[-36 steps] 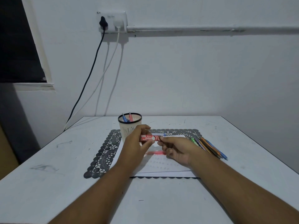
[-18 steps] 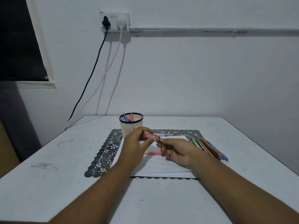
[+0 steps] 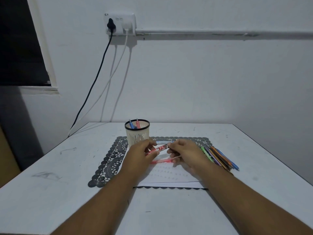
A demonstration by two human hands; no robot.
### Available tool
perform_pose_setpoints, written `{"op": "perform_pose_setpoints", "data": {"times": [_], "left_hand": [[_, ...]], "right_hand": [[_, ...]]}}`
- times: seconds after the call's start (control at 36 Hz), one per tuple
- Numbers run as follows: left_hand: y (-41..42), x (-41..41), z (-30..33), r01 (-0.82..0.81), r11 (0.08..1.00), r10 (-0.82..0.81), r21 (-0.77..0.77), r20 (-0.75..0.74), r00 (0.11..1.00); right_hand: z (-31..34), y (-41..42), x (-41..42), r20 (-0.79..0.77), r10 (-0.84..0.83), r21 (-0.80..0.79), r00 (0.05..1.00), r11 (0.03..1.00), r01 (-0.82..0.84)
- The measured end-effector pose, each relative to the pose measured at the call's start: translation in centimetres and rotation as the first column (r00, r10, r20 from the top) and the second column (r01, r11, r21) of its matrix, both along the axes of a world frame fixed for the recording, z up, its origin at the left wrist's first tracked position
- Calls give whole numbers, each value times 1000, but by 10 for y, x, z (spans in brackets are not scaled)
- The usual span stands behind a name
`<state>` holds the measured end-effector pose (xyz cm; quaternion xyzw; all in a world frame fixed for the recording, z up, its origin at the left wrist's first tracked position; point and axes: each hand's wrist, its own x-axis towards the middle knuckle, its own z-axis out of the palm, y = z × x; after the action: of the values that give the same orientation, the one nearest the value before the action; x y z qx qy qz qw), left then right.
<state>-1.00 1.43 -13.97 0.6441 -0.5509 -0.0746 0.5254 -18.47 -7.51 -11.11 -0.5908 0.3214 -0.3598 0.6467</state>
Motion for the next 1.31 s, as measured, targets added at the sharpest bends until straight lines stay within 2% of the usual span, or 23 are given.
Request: {"op": "perform_pose_setpoints", "data": {"times": [0.11,0.22,0.42,0.58,0.89,1.31], "left_hand": [[1,0,1,-40,999,40,12,49,998],[2,0,1,-31,999,31,32,4,1000],[4,-2,5,-42,998,38,41,107,994],[4,-3,5,-37,998,31,53,108,994],[5,-4,6,-37,998,31,44,134,990],[5,-4,6,-45,998,37,54,134,990]], "right_hand": [[5,5,-3,-23,0,-138,1000,990,-3],[8,7,-4,-87,-30,-237,996,972,9],[9,7,-3,-36,-57,-194,998,980,49],[8,6,-3,5,-63,-129,998,990,63],[9,9,-2,-14,-61,-159,998,985,58],[9,7,-2,2,-64,-121,998,991,64]]}}
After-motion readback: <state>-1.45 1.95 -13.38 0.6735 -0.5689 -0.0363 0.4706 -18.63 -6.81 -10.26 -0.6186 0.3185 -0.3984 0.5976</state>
